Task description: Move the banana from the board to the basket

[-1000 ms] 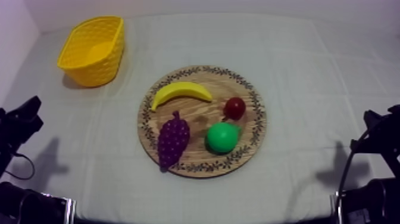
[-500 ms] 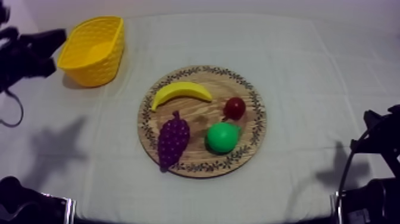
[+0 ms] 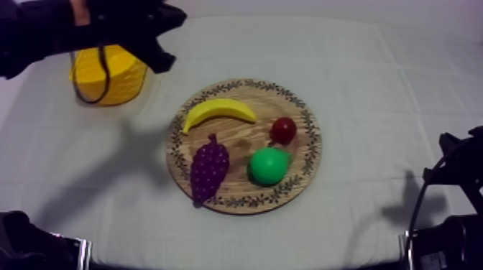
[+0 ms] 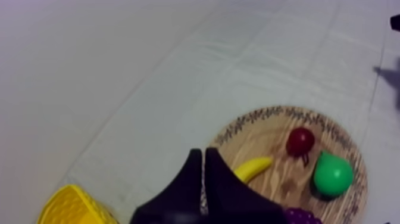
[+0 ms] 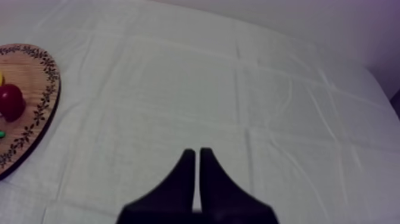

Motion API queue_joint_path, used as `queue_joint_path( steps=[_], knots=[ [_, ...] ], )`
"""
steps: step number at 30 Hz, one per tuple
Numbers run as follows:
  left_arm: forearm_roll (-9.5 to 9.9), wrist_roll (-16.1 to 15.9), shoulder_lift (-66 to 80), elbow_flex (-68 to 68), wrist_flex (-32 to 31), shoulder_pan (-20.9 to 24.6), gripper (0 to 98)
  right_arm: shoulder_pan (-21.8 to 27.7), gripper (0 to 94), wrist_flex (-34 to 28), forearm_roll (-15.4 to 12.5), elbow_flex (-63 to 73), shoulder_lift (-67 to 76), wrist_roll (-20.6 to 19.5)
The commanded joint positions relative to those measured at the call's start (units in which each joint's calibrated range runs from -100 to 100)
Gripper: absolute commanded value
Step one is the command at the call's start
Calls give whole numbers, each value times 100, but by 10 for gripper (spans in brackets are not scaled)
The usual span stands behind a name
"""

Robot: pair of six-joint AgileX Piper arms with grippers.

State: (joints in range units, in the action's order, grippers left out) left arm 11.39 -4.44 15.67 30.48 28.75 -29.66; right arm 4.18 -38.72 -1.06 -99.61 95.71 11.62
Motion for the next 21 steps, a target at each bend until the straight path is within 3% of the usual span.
queue_joint_path(
  steps=[1, 10, 16, 21],
  knots=[
    [-8, -138, -583, -187, 188, -10, 7, 3, 4, 1, 1, -5, 5, -2],
    [20, -494, -1458, -17, 306, 7, 23, 3, 4, 1, 1, -5, 5, -2],
    [30, -511, -1626, 292, 198, 77, 46, 3, 4, 1, 1, -5, 5, -2],
    [35, -507, -1671, 402, 327, 105, 453, 3, 4, 1, 1, -5, 5, -2]
  ],
)
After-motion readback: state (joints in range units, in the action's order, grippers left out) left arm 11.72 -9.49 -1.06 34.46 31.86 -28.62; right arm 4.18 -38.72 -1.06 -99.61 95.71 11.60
